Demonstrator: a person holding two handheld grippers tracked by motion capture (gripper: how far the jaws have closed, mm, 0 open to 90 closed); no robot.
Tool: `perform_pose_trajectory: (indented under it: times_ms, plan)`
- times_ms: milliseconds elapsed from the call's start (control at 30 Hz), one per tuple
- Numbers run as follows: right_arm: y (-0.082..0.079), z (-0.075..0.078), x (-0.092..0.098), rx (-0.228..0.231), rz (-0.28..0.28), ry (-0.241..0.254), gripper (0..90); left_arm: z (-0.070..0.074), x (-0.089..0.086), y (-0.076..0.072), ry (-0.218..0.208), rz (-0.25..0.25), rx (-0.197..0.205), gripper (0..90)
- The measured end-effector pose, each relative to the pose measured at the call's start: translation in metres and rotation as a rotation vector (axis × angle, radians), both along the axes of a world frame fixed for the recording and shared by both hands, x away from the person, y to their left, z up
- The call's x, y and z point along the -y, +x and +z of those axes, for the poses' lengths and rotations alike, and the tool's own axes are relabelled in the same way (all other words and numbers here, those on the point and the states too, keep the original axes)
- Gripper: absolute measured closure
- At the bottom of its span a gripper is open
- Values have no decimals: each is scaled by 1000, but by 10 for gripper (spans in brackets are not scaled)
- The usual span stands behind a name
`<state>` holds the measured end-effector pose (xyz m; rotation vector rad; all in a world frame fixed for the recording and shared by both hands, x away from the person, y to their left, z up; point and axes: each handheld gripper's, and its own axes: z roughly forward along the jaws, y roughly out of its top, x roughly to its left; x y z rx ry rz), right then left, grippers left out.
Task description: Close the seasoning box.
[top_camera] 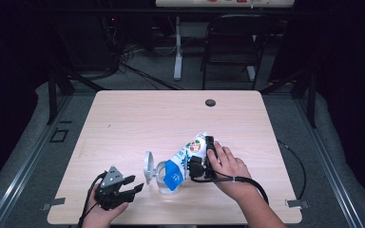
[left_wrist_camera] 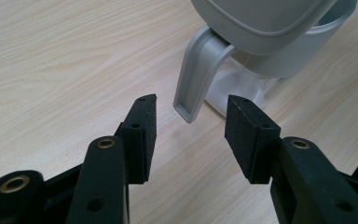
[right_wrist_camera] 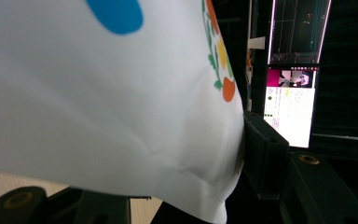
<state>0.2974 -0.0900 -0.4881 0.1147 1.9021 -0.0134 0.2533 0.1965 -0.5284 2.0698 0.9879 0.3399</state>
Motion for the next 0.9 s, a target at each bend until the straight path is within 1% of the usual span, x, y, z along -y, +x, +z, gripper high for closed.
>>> perform_pose_trajectory:
  times_ms: [100,600,900]
  plan:
    - [0,-1,1,-1,8,13,511,0,0,0,-2,-1,0,543]
    - [0,0,0,2,20,10,515,-1,0,0,-1,-1,-1,543]
    - [0,0,0,5,18,7,518,0,1,0,-2,-3,1,543]
